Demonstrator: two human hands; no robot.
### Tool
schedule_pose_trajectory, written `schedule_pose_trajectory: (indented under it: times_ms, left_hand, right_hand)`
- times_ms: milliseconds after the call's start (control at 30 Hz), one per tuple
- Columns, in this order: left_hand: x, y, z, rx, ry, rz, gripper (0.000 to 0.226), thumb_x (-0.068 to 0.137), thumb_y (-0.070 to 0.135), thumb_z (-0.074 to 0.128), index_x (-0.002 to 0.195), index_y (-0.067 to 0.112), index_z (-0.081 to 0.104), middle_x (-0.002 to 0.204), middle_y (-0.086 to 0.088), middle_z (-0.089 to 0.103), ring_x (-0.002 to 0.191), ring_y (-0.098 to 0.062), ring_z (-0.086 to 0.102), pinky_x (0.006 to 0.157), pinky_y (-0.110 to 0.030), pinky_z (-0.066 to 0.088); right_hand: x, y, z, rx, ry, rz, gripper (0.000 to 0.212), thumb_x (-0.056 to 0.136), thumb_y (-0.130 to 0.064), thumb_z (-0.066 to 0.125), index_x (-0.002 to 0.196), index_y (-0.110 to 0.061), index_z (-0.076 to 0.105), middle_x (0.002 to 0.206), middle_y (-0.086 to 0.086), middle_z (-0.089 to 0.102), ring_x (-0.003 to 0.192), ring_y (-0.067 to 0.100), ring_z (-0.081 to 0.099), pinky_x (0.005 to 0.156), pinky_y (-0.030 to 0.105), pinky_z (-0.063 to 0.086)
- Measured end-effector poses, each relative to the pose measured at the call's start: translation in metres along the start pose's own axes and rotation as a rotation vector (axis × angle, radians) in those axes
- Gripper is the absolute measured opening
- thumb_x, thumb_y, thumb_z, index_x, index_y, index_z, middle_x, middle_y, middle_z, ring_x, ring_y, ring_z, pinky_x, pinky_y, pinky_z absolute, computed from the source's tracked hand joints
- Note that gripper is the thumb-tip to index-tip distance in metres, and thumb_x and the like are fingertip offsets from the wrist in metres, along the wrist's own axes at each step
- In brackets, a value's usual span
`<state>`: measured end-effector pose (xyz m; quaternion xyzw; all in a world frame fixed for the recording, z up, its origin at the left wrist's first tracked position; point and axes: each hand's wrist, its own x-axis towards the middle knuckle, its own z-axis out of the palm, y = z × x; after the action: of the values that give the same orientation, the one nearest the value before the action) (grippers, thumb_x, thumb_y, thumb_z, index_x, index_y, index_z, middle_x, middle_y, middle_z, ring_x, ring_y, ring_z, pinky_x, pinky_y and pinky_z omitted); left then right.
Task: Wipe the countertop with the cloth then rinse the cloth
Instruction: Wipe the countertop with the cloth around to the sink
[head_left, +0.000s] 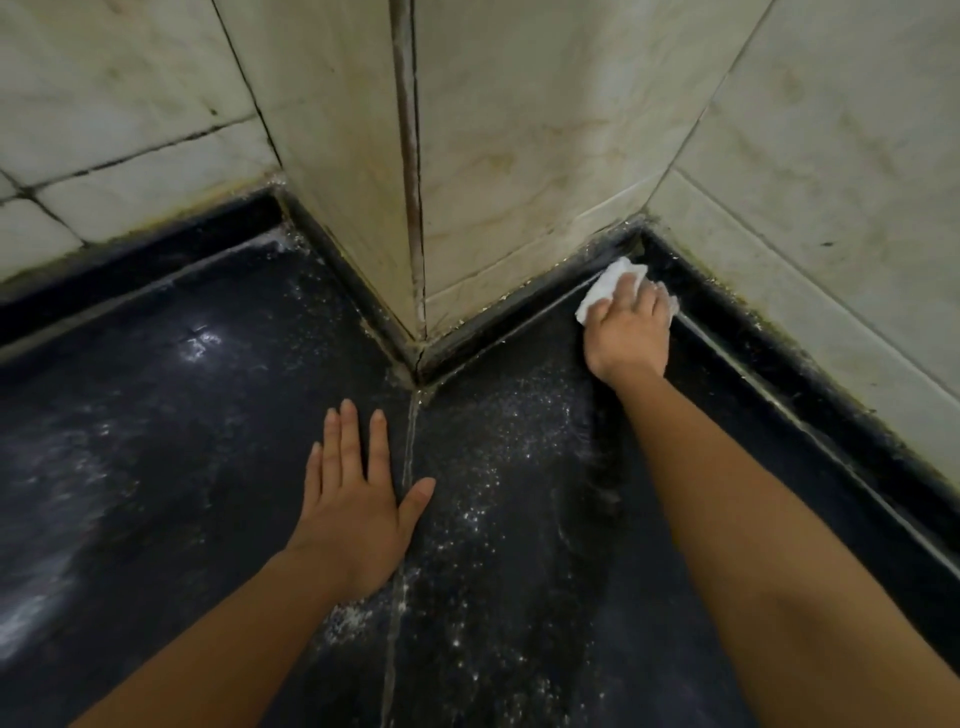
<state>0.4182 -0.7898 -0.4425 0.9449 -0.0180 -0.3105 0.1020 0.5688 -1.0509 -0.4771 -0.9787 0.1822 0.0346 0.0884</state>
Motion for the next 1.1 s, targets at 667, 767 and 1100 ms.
schedule_pose_trajectory:
  times_ms: [667,767,1100]
  left_hand:
    - [-0.001,0.0,-0.001,0.002,-0.009,0.001,0.074,0.092,0.06,0.004,0.13,0.015,-0.041,0.137,-0.013,-0.05,0.128,-0.025,-0.045,0.108,-0.037,-0.023]
    - [-0.001,0.001,-0.002,0.001,-0.014,0.002,0.074,0.092,0.06,0.004,0.129,0.015,-0.042,0.136,-0.012,-0.05,0.129,-0.025,-0.044,0.109,-0.038,-0.021]
    - [-0.001,-0.001,0.0,-0.001,-0.006,0.01,0.074,0.092,0.06,0.004,0.13,0.015,-0.041,0.136,-0.012,-0.05,0.129,-0.025,-0.044,0.109,-0.038,-0.021]
  right_hand:
    - [-0.037,-0.024,0.009,0.02,-0.093,-0.09,0.059,0.102,-0.033,0.013,0.151,-0.004,-0.001,0.159,0.02,0.001,0.147,0.031,-0.005,0.119,0.039,-0.003]
    - [-0.112,-0.019,0.011,0.064,-0.116,-0.43,0.063,0.097,-0.039,0.004,0.152,-0.008,0.005,0.159,0.017,0.004,0.147,0.028,-0.002,0.119,0.038,0.0]
    - [-0.064,0.056,0.0,-0.076,-0.097,-0.367,0.085,0.085,-0.058,-0.008,0.153,-0.011,0.01,0.159,0.018,0.005,0.147,0.03,-0.001,0.117,0.033,-0.006]
